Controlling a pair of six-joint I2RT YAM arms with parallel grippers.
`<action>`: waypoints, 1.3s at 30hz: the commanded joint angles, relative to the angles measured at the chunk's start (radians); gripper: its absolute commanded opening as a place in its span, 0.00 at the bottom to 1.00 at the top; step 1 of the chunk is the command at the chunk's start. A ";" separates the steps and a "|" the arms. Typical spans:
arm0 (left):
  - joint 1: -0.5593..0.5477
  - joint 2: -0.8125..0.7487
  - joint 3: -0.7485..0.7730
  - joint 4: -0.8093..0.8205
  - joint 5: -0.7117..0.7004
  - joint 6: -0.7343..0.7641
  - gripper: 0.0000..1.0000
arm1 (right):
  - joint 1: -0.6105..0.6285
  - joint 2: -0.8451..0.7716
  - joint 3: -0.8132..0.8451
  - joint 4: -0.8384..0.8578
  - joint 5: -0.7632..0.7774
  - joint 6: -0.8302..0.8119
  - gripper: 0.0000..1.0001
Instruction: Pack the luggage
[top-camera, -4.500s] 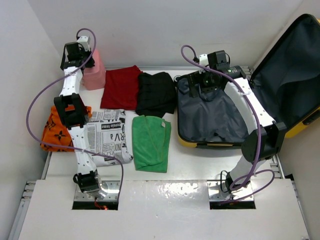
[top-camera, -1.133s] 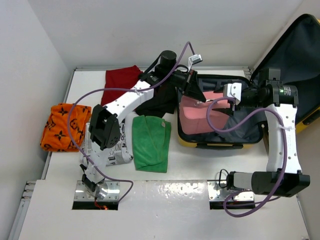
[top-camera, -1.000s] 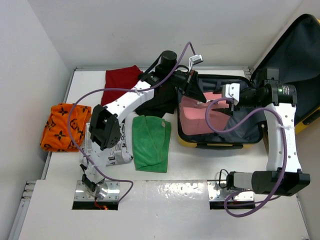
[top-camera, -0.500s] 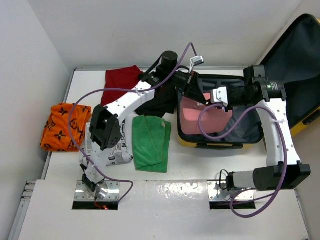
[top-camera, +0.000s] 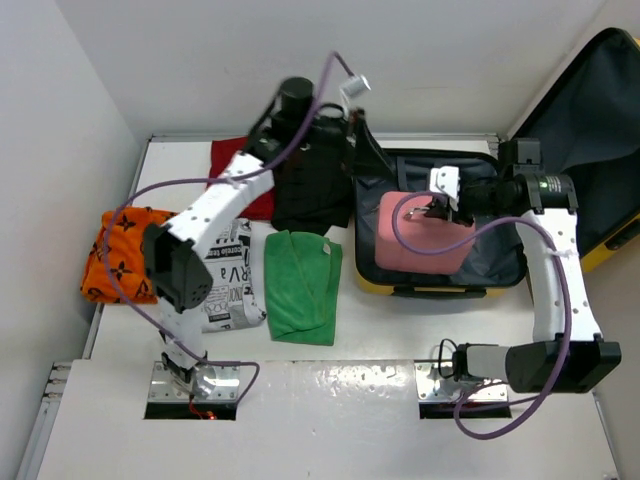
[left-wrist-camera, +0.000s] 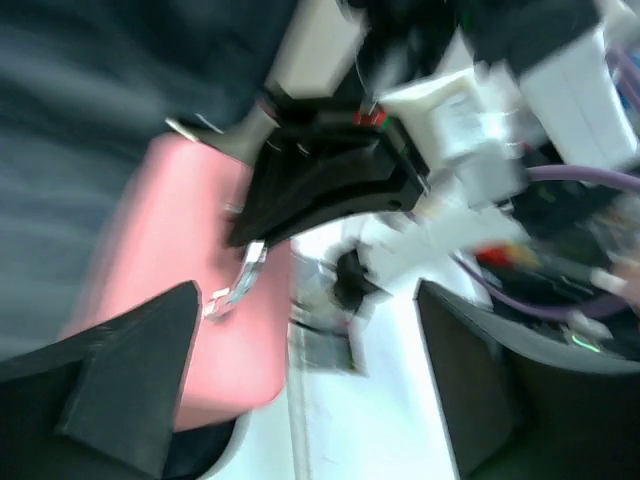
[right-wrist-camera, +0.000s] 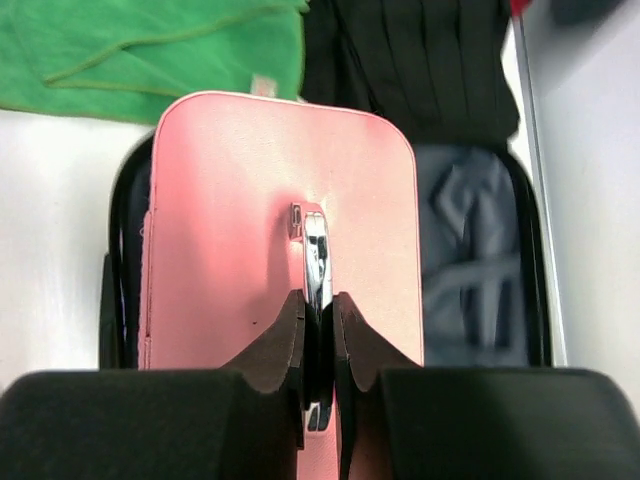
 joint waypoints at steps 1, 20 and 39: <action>0.088 -0.127 0.022 0.046 -0.200 0.060 1.00 | -0.051 -0.078 0.002 0.144 -0.020 0.162 0.00; 0.354 -0.224 -0.172 0.138 -0.627 -0.072 1.00 | -0.152 -0.081 -0.182 0.636 0.658 1.204 0.00; 0.411 -0.236 -0.323 0.241 -0.606 -0.081 1.00 | -0.408 0.016 -0.282 0.772 0.620 1.425 0.00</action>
